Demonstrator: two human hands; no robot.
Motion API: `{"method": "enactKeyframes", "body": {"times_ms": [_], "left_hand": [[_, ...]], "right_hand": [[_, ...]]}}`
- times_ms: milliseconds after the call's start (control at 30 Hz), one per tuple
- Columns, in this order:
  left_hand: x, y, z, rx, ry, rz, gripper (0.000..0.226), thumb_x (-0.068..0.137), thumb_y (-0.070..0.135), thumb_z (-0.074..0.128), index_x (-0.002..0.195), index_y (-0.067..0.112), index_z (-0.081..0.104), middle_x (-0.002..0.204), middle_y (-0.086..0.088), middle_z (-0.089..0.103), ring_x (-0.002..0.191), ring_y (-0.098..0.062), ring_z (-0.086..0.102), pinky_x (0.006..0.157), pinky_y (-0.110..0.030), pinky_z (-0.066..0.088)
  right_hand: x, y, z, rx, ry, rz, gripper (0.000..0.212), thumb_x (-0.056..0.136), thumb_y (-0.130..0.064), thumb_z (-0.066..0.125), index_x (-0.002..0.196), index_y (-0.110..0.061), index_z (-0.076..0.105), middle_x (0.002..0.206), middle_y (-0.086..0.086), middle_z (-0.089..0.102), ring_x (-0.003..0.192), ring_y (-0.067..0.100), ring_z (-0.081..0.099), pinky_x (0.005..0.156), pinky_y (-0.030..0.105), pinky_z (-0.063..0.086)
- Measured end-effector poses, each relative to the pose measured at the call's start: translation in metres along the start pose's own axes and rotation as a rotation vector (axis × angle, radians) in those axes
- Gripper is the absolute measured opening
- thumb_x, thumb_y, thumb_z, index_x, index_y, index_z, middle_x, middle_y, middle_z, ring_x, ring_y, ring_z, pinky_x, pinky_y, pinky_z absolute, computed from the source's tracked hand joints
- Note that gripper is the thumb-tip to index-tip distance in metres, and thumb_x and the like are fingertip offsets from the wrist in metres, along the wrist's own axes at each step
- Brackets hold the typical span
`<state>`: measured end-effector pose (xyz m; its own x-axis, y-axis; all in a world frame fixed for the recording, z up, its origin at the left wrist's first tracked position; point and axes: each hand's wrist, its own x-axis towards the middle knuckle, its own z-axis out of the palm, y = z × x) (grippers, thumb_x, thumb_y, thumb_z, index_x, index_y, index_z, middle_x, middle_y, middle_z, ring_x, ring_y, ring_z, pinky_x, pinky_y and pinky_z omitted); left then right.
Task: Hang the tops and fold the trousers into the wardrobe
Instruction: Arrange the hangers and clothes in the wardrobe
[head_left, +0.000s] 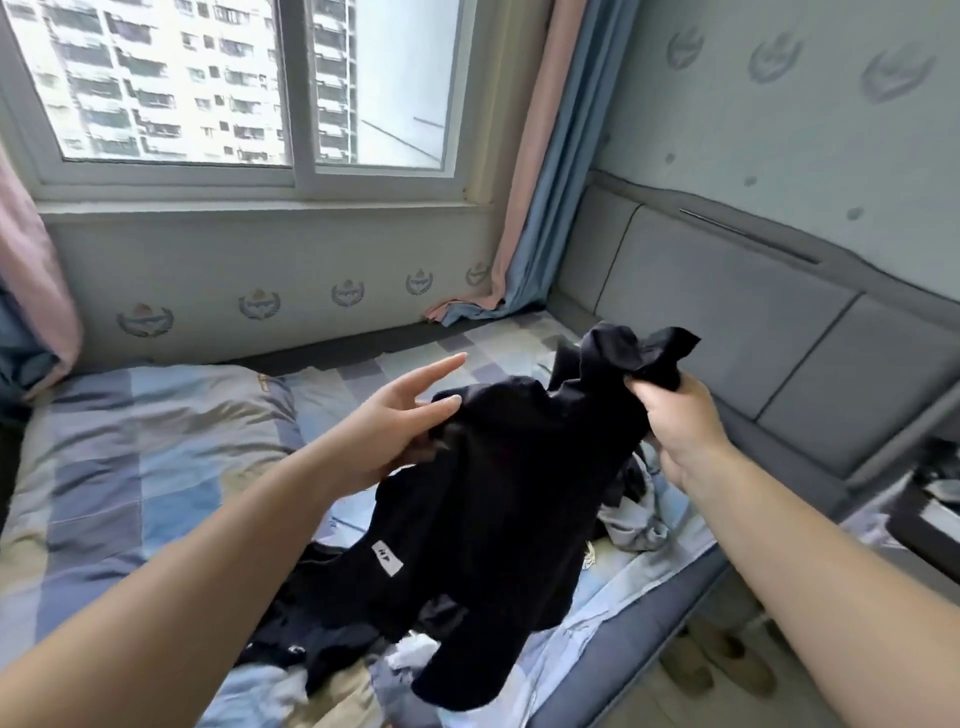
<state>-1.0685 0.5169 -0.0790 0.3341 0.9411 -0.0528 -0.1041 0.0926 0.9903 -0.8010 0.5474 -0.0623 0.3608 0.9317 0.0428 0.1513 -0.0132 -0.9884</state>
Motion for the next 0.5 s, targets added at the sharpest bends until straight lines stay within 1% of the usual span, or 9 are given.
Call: {"method": "enactKeyframes", "body": {"times_ms": [100, 167, 233, 300, 333, 367, 400, 433, 500], "left_hand": [[0.002, 0.017, 0.05, -0.185, -0.099, 0.071, 0.031, 0.096, 0.005, 0.048, 0.116, 0.023, 0.064, 0.065, 0.002, 0.06, 0.049, -0.007, 0.057, 0.049, -0.015, 0.048], [0.007, 0.024, 0.09, -0.224, -0.137, 0.095, 0.023, 0.094, 0.003, 0.049, 0.098, 0.013, 0.07, 0.078, -0.005, 0.07, 0.063, -0.012, 0.068, 0.059, -0.021, 0.057], [0.011, 0.03, 0.133, -0.266, -0.15, 0.103, 0.021, 0.093, 0.001, 0.05, 0.088, 0.01, 0.07, 0.08, -0.006, 0.073, 0.07, -0.014, 0.071, 0.068, -0.025, 0.059], [0.015, 0.034, 0.172, -0.287, -0.152, 0.136, 0.019, 0.092, 0.0, 0.051, 0.089, 0.009, 0.068, 0.08, -0.004, 0.074, 0.073, -0.014, 0.072, 0.074, -0.026, 0.059], [0.016, 0.036, 0.192, -0.288, -0.156, 0.159, 0.019, 0.092, 0.0, 0.052, 0.09, 0.009, 0.068, 0.08, -0.003, 0.074, 0.074, -0.014, 0.072, 0.077, -0.026, 0.058], [0.016, 0.037, 0.212, -0.29, -0.156, 0.18, 0.018, 0.092, 0.0, 0.053, 0.09, 0.01, 0.068, 0.08, -0.002, 0.074, 0.075, -0.014, 0.072, 0.078, -0.026, 0.058], [0.015, 0.037, 0.237, -0.291, -0.154, 0.193, 0.017, 0.091, 0.001, 0.053, 0.09, 0.01, 0.068, 0.079, -0.003, 0.074, 0.075, -0.014, 0.072, 0.078, -0.026, 0.058], [0.013, 0.038, 0.261, -0.289, -0.15, 0.204, 0.017, 0.091, 0.001, 0.055, 0.089, 0.01, 0.069, 0.079, -0.003, 0.074, 0.075, -0.014, 0.072, 0.077, -0.026, 0.059], [0.007, 0.038, 0.307, -0.29, -0.149, 0.226, 0.015, 0.09, 0.003, 0.058, 0.088, 0.011, 0.071, 0.081, -0.008, 0.074, 0.079, -0.018, 0.072, 0.074, -0.026, 0.059]], "right_hand": [[-0.014, 0.004, -0.029, -0.035, 0.018, 0.005, 0.01, 0.086, -0.012, 0.062, 0.083, -0.021, 0.065, 0.088, 0.006, 0.07, 0.091, 0.028, 0.066, 0.081, 0.041, 0.054], [-0.029, 0.005, -0.056, -0.077, 0.003, -0.014, 0.009, 0.086, -0.012, 0.064, 0.085, -0.021, 0.065, 0.093, 0.007, 0.071, 0.093, 0.027, 0.066, 0.088, 0.045, 0.053], [-0.044, 0.003, -0.085, -0.103, -0.043, -0.075, 0.012, 0.086, -0.013, 0.067, 0.093, -0.022, 0.064, 0.105, 0.007, 0.07, 0.1, 0.022, 0.065, 0.095, 0.042, 0.05], [-0.059, 0.002, -0.112, -0.195, -0.083, -0.141, 0.031, 0.086, -0.024, 0.068, 0.115, -0.022, 0.058, 0.122, -0.004, 0.06, 0.114, 0.012, 0.056, 0.098, 0.03, 0.044], [-0.067, 0.001, -0.127, -0.243, -0.067, -0.175, 0.046, 0.085, -0.033, 0.067, 0.128, -0.025, 0.051, 0.127, -0.01, 0.053, 0.121, 0.006, 0.049, 0.1, 0.026, 0.038], [-0.076, -0.001, -0.144, -0.261, -0.035, -0.207, 0.053, 0.085, -0.041, 0.065, 0.133, -0.029, 0.048, 0.13, -0.013, 0.049, 0.123, 0.001, 0.045, 0.102, 0.023, 0.035], [-0.087, -0.005, -0.165, -0.258, 0.013, -0.252, 0.046, 0.086, -0.045, 0.063, 0.129, -0.033, 0.05, 0.128, -0.015, 0.052, 0.12, -0.003, 0.046, 0.101, 0.019, 0.035], [-0.097, -0.009, -0.186, -0.235, 0.044, -0.294, 0.031, 0.088, -0.043, 0.061, 0.118, -0.037, 0.056, 0.121, -0.017, 0.058, 0.112, -0.009, 0.051, 0.095, 0.011, 0.037], [-0.119, -0.018, -0.222, -0.197, 0.042, -0.331, 0.01, 0.088, -0.041, 0.058, 0.096, -0.037, 0.062, 0.097, -0.02, 0.068, 0.092, -0.014, 0.059, 0.078, 0.002, 0.04]]}}
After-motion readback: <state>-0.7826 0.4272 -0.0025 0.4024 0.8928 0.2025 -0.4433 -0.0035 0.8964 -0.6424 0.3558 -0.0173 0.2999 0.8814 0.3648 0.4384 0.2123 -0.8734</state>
